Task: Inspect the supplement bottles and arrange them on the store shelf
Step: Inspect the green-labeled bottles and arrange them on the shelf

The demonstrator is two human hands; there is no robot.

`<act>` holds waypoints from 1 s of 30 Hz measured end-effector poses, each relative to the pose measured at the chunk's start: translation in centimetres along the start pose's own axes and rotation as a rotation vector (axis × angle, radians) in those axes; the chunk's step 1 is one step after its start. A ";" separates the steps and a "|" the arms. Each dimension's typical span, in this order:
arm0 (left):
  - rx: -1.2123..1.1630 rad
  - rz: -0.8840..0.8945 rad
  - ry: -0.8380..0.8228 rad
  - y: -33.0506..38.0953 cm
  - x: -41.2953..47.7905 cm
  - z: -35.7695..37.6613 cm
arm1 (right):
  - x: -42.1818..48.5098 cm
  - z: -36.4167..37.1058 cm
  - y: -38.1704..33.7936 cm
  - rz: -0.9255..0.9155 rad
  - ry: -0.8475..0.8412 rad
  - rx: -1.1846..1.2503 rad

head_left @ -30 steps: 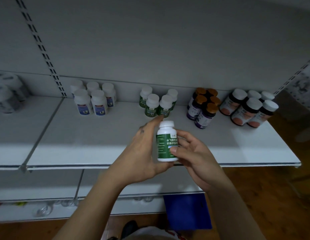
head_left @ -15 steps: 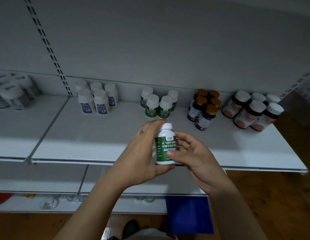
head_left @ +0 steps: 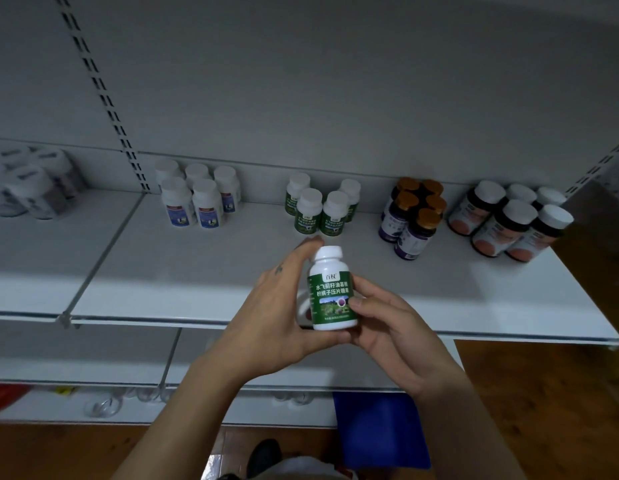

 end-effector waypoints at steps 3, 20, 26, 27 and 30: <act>-0.010 -0.002 -0.011 -0.3 0.0 0.0 | 0.3 0.0 0.1 -0.006 0.009 -0.009; -0.291 0.052 -0.042 -1.3 1.3 -0.6 | 0.5 -1.3 -1.0 -0.059 0.207 -0.169; -0.453 0.012 -0.058 -2.7 1.9 -0.3 | 0.9 -1.8 -1.6 -0.087 0.220 -0.201; -0.478 0.003 -0.058 -3.1 1.9 -0.3 | 1.0 -1.9 -1.7 -0.094 0.217 -0.218; -0.538 -0.014 -0.075 -3.9 2.1 -0.1 | 1.1 -2.2 -2.0 -0.119 0.227 -0.261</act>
Point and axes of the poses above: each hand's wrist, its own x-axis towards the middle knuckle, its own z-axis out of the palm, y = z × x, the point moved 10 cm from there along x, towards the middle knuckle, and after that the axes turned 14 degrees about -y, right-handed, at the moved point
